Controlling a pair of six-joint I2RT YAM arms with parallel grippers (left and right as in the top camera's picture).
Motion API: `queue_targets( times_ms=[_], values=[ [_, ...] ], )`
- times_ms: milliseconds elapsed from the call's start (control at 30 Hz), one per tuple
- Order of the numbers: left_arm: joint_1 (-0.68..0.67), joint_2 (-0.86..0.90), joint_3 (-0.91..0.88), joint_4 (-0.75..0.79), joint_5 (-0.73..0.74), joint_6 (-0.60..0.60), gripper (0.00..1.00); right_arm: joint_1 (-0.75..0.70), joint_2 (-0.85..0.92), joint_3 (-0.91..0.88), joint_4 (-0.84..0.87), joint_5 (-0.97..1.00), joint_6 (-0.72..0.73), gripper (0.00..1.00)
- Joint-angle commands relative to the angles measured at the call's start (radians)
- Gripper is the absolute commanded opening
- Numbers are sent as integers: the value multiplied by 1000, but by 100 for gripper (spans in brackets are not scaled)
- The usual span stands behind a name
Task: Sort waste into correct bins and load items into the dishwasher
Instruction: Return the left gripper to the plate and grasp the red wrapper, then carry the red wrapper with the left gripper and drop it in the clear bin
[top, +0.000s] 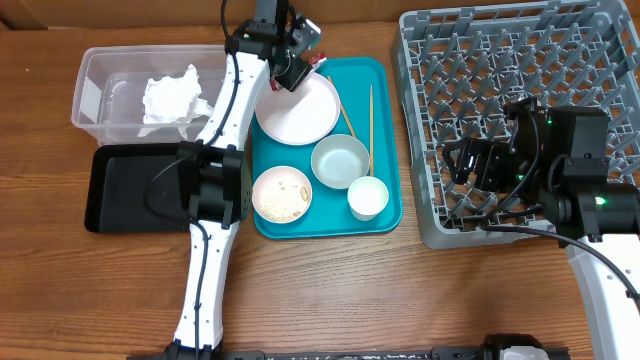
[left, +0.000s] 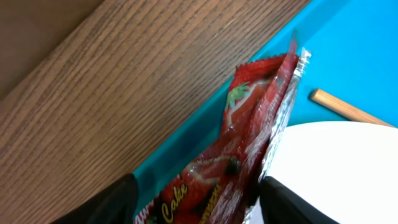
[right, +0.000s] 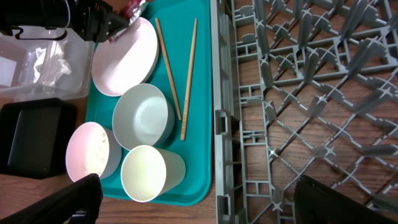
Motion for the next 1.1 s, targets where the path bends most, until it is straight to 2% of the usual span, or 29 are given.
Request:
queue_targets(
  times_ms=[0, 200, 433, 733, 800, 900, 967, 1067],
  values=[
    [-4, 10, 2, -14, 23, 8, 61, -3, -1, 24, 6, -8, 4, 100],
    [-4, 10, 2, -31, 23, 8, 60, -3, -1, 24, 5, -8, 4, 100],
    [-5, 10, 2, -67, 32, 6, 50, -3, -1, 24, 6, -8, 4, 100],
    [-8, 10, 2, -191, 31, -23, 49, -3, -1, 24, 6, -9, 4, 100],
    [-8, 10, 2, -204, 31, -23, 38, -3, -1, 24, 6, -9, 4, 100],
    [-10, 10, 2, -209, 31, -32, 14, -3, -1, 24, 6, -9, 4, 100],
    [-11, 5, 10, -209, 31, -75, 4, -3, -1, 24, 6, -9, 4, 100],
    [-17, -9, 50, -229, 31, -148, 3, -3, -1, 24, 7, -9, 4, 100]
  ],
)
